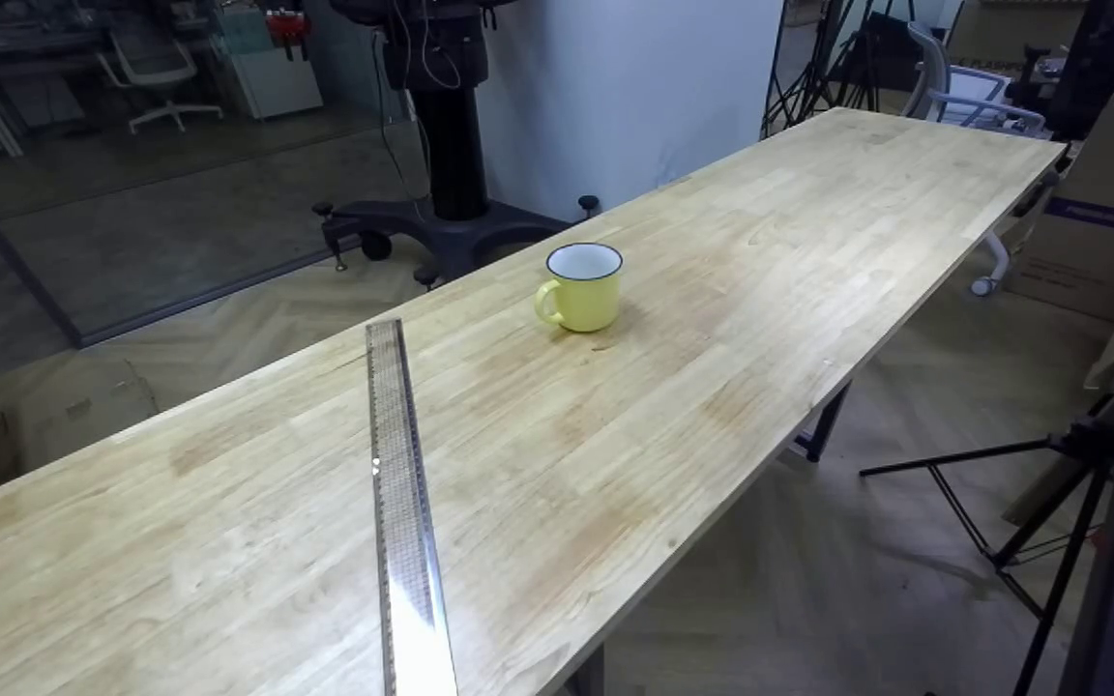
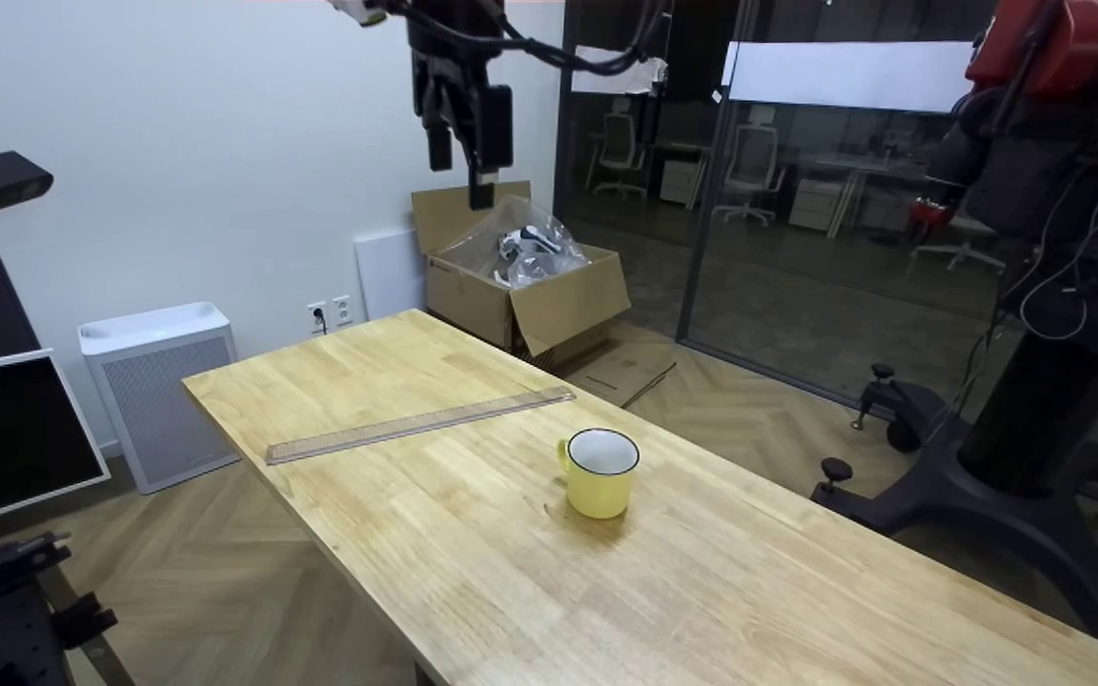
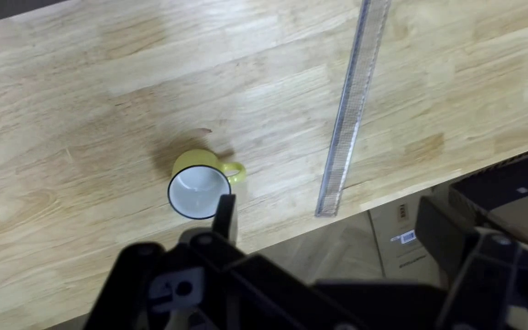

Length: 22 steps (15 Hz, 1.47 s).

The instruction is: Move the cup forward

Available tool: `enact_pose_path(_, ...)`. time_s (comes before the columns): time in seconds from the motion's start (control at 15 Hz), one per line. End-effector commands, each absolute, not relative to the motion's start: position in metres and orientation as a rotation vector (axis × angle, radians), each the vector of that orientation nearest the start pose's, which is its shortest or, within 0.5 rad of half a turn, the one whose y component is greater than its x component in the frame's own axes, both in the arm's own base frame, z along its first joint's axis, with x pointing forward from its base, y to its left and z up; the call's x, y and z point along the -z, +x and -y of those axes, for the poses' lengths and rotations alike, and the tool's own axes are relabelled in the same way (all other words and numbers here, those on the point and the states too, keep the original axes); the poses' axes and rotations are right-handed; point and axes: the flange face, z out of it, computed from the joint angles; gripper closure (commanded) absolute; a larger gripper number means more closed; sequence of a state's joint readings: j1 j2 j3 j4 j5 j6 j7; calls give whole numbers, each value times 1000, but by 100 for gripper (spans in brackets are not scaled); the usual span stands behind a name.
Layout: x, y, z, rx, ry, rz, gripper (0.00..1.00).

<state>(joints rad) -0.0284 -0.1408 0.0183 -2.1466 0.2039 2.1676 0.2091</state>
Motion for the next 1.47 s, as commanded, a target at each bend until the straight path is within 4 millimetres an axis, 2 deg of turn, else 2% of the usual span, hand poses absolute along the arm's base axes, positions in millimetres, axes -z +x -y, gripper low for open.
enact_pose_path(0.0,-461,571,0,212,-2990,-595,0)
enact_pose_path(0.4,-408,604,0,110,-3099,-559,0)
enact_pose_path(0.73,-373,624,19,82,-3090,-521,0)
enact_pose_path(0.87,-365,630,27,91,-3062,-534,0)
enact_pose_path(0.93,-368,627,28,83,-3034,-558,0)
enact_pose_path(1.0,-360,620,25,71,-3069,-539,0)
enact_pose_path(1.07,-359,622,27,67,-3057,-547,0)
enact_pose_path(1.4,-360,627,30,69,-3040,-580,0)
